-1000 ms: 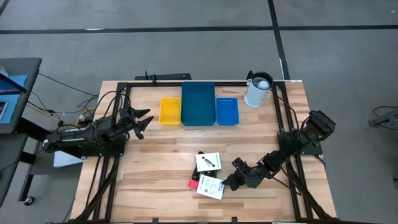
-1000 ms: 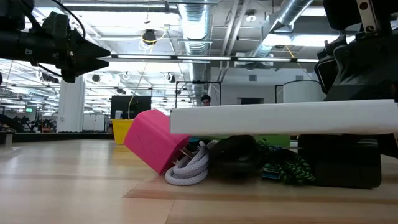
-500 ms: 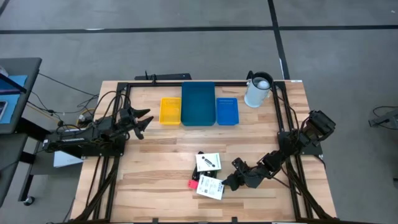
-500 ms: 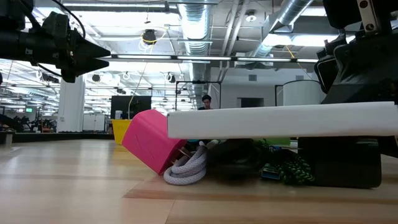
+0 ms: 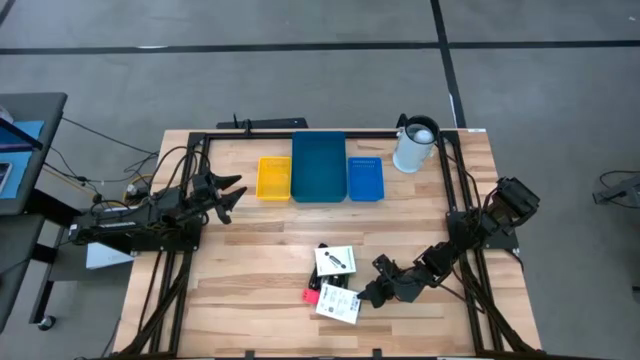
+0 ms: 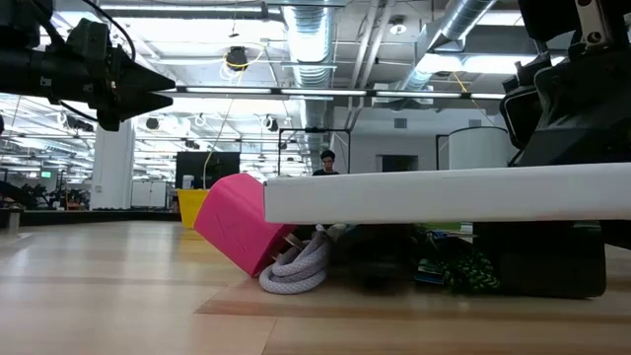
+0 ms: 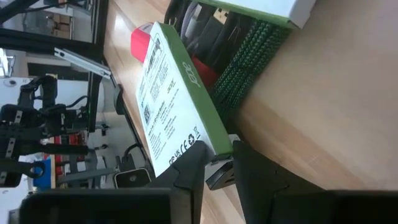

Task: Pick and place items into bin
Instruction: Put the bottom white box into the dark blue bin

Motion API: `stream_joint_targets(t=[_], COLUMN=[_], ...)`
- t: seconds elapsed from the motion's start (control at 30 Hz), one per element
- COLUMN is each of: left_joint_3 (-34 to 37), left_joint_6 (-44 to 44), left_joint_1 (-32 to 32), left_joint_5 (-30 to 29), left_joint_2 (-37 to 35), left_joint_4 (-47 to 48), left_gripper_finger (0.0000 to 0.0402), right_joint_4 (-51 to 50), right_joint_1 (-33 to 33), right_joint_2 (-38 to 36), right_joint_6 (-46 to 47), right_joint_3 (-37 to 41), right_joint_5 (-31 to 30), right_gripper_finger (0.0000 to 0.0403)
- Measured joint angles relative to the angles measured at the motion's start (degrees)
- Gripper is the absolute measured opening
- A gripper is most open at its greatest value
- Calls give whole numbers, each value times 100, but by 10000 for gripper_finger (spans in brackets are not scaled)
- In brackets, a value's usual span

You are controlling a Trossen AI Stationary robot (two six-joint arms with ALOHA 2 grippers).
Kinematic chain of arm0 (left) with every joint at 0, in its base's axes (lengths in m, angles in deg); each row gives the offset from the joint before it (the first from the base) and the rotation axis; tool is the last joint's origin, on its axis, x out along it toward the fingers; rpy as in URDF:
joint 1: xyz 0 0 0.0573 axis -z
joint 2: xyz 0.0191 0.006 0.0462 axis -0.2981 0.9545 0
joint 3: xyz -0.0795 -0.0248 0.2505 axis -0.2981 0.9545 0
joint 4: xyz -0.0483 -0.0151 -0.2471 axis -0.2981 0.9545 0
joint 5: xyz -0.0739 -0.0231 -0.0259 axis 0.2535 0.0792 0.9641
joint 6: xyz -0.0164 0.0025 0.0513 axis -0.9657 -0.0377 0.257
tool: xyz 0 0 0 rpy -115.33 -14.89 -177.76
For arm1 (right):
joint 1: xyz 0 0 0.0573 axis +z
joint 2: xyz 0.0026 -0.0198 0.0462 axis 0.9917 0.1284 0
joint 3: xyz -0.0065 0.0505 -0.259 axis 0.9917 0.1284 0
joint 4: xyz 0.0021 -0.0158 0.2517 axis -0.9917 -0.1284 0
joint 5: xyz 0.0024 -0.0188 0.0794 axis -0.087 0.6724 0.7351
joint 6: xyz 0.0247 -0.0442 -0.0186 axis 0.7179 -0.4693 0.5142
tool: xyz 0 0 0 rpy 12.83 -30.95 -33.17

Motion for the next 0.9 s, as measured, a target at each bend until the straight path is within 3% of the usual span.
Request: stream_joint_targets(t=[0.3,0.9], left_joint_3=[0,0], left_joint_6=[0,0], left_joint_1=[0,-2], left_joint_5=[0,0], left_joint_2=[0,-2], left_joint_4=[2,0], left_gripper_finger=[212,212], right_joint_4=[147,-865], right_joint_1=[-21,-256], right_joint_2=[-147,-1627], right_joint_6=[-235,-1197], right_joint_3=[9,9], right_joint_5=[-23,-528], right_gripper_finger=[69,50])
